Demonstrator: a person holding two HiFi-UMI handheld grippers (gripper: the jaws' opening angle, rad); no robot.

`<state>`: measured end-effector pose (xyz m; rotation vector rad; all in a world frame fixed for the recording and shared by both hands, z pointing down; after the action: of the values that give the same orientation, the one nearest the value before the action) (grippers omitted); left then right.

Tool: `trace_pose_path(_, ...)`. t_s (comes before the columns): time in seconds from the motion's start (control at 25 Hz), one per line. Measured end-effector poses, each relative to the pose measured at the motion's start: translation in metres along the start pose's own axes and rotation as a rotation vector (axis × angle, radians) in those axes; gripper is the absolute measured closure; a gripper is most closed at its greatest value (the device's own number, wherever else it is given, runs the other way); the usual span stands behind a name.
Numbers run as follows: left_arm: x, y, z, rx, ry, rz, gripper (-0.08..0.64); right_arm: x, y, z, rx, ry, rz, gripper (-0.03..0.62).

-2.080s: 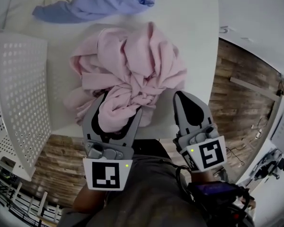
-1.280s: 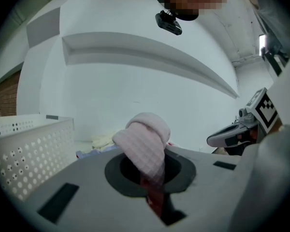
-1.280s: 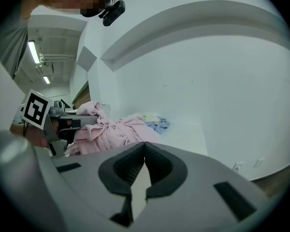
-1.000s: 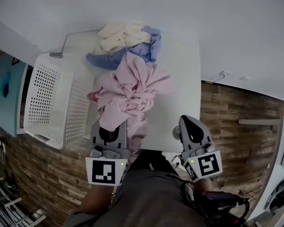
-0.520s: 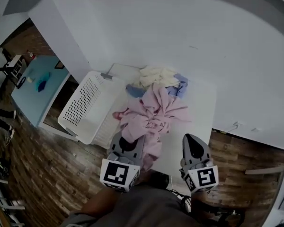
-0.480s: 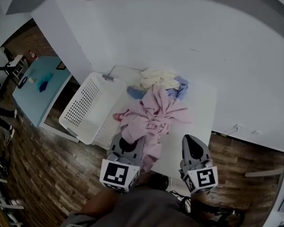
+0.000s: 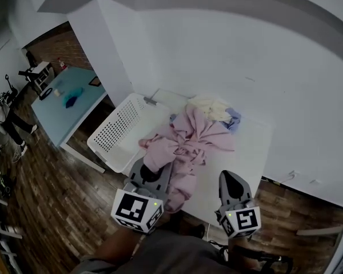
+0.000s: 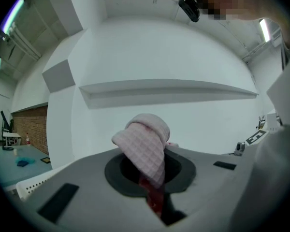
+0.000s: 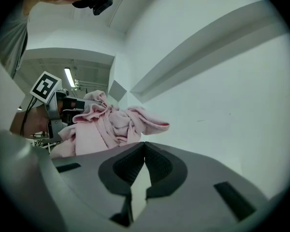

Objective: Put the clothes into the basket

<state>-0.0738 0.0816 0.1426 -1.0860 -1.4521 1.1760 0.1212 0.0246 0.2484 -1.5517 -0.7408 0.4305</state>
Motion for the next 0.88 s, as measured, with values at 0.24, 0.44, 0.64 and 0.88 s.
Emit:
trace_pose_path(0.24, 0.005, 0.033, 0.045, -0.027, 0.043, -0.045, 0.532, -0.036, 0.006, 0.019, -0.019, 0.016, -0.010, 0.584)
trace_pose_path(0.44, 0.000, 0.050, 0.095, -0.076, 0.067, -0.061, 0.532, -0.080, -0.004, 0.040, -0.022, 0.060, -0.023, 0.584)
trace_pose_path(0.64, -0.002, 0.052, 0.144, -0.096, 0.093, -0.056, 0.531, -0.117, -0.016, 0.054, -0.046, 0.048, -0.032, 0.584)
trace_pose_path(0.88, -0.007, 0.028, 0.193, -0.077, 0.111, -0.010, 0.532, -0.150, -0.036, 0.072, -0.043, 0.047, 0.029, 0.584)
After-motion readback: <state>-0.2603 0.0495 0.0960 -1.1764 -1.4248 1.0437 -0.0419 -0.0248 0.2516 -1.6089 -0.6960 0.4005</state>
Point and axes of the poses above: the fingertips, and each gripper's own axes: x backward along the fingers, z to its left, y out of its top, the point moved 6 cm from there along x, backward along the fingers, and after that the axes turned 10 degrees about -z, right-handed, at the moved point
